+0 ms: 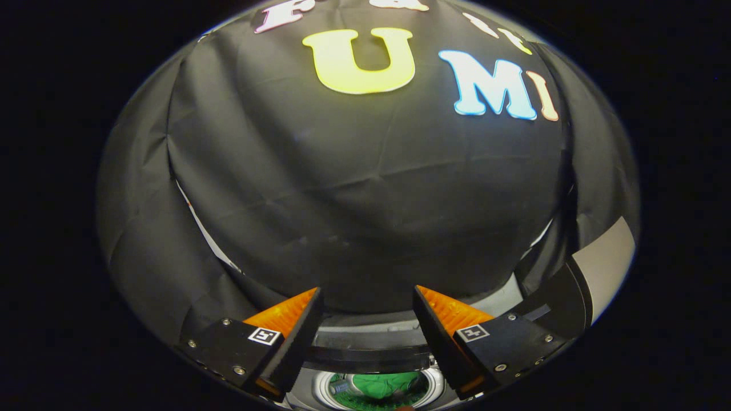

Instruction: Put the clothes into the washing machine and then close the washing machine lid.

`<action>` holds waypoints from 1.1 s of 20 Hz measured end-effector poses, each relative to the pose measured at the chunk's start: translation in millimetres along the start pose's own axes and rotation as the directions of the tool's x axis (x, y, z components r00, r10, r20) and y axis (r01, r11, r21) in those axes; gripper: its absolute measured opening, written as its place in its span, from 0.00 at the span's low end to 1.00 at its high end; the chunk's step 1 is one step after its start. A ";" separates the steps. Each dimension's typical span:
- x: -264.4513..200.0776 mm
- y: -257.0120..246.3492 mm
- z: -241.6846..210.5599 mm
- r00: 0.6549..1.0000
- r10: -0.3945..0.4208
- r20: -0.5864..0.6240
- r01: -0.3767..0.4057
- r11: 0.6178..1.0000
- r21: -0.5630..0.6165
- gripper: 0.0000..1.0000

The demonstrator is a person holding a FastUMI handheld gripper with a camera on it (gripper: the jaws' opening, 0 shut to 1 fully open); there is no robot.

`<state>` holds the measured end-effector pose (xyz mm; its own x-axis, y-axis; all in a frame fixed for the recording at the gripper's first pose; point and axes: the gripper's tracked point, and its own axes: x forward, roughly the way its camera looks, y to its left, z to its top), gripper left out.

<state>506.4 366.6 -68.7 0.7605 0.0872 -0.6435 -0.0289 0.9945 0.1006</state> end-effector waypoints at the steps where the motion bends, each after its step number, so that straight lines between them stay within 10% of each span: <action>1: 0.1 -0.2 -6.7 0.999 -0.007 -0.037 0.006 1.000 -0.009 0.96; 22: -58.9 -0.2 -53.6 0.989 0.032 0.146 -0.016 0.994 -0.108 0.97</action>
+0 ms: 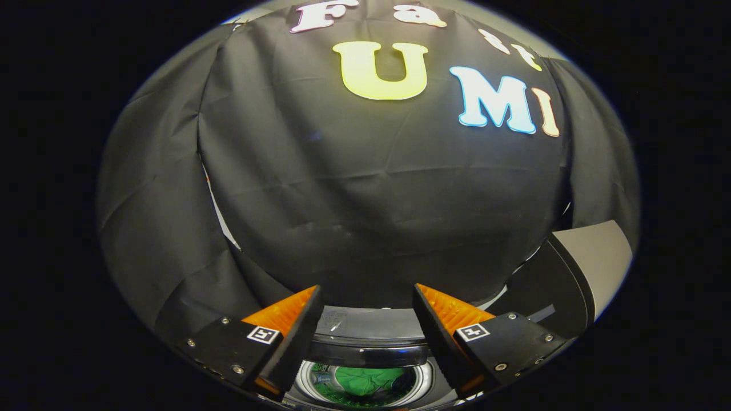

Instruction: Put the clothes into the washing machine and then close the washing machine lid.

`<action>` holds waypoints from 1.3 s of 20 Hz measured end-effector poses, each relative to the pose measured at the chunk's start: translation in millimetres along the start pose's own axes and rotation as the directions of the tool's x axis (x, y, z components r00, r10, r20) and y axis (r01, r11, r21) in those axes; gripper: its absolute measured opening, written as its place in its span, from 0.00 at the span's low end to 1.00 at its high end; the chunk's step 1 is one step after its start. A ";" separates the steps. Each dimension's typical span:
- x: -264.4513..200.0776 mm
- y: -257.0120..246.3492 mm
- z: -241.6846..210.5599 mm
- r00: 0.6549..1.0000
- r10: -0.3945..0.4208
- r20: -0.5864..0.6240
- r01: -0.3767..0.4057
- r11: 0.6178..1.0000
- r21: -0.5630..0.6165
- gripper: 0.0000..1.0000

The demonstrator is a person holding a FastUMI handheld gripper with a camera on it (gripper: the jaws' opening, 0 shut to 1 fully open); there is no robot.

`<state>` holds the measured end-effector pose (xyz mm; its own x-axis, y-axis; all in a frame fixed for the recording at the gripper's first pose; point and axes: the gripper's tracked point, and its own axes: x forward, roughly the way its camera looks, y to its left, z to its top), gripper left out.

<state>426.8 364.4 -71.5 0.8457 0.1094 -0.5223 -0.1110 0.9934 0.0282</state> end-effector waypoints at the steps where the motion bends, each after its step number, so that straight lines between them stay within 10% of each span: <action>1: -3.6 0.8 -4.1 1.000 -0.001 0.008 0.001 1.000 -0.002 0.97; 26: -58.7 5.3 -98.3 1.000 0.010 0.011 -0.010 0.999 -0.049 0.96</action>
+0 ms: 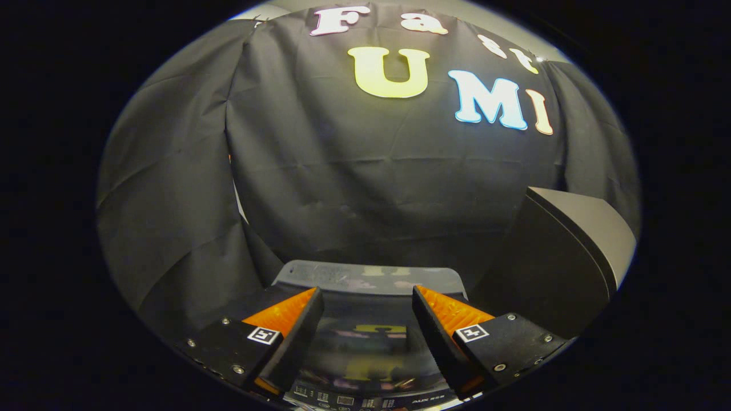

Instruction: Put the clothes into the washing machine and then close the washing machine lid.

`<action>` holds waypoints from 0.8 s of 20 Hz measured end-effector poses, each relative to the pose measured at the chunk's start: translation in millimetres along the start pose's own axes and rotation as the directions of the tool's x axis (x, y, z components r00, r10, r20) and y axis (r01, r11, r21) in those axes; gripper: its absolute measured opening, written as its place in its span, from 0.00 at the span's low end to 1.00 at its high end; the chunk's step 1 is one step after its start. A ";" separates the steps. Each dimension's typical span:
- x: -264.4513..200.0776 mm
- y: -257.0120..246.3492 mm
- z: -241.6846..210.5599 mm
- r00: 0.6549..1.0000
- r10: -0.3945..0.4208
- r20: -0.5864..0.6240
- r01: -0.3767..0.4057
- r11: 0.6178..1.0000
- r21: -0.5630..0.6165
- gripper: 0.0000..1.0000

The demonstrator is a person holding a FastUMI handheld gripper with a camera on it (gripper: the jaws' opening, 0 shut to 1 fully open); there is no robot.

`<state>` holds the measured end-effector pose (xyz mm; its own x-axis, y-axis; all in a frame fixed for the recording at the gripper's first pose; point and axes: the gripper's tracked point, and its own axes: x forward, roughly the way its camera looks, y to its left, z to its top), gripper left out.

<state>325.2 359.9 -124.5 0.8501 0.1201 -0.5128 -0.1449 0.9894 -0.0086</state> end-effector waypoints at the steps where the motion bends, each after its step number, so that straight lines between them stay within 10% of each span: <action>1: -1.3 -1.4 -6.8 1.000 0.002 -0.004 -0.002 1.000 0.001 0.96; 16: -85.2 -25.0 23.8 0.983 0.090 0.162 -0.088 0.996 -0.022 0.96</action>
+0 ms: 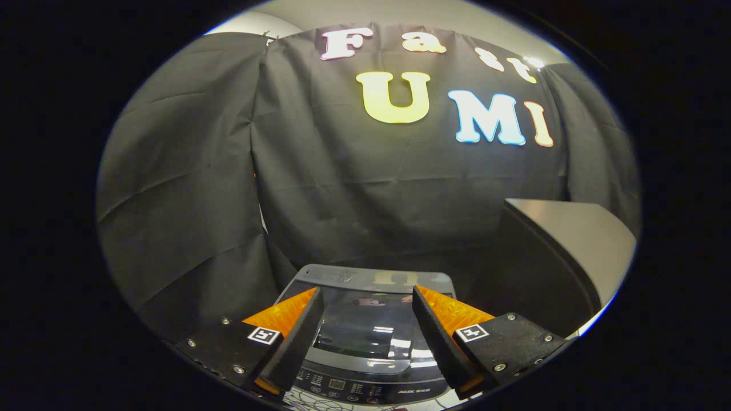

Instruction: Put the clothes into the washing machine and then close the washing machine lid.

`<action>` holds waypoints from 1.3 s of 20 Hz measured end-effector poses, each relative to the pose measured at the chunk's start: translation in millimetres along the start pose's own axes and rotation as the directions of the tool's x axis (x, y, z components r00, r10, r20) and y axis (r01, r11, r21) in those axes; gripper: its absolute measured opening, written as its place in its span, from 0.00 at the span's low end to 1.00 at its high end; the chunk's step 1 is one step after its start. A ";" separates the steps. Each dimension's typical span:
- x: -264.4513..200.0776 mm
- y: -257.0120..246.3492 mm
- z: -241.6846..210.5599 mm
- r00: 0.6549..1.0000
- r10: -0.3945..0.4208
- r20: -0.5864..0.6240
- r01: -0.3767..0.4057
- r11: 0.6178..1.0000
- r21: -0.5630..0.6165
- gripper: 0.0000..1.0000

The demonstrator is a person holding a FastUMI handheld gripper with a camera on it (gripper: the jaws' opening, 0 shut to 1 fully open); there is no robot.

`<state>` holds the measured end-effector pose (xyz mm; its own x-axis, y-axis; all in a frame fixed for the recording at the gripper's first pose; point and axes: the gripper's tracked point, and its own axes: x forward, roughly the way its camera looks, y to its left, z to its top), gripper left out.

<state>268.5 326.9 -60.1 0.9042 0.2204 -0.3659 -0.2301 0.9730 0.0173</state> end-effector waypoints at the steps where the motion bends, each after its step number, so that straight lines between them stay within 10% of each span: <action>1: -8.6 -6.1 3.1 1.000 0.002 0.019 -0.001 1.000 -0.009 0.96; 26: -224.7 -203.8 -22.6 0.974 -0.079 0.214 0.081 0.997 0.001 0.96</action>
<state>104.1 77.5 -2.5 0.9756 0.1521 -0.1586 -0.1558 0.9877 -0.0110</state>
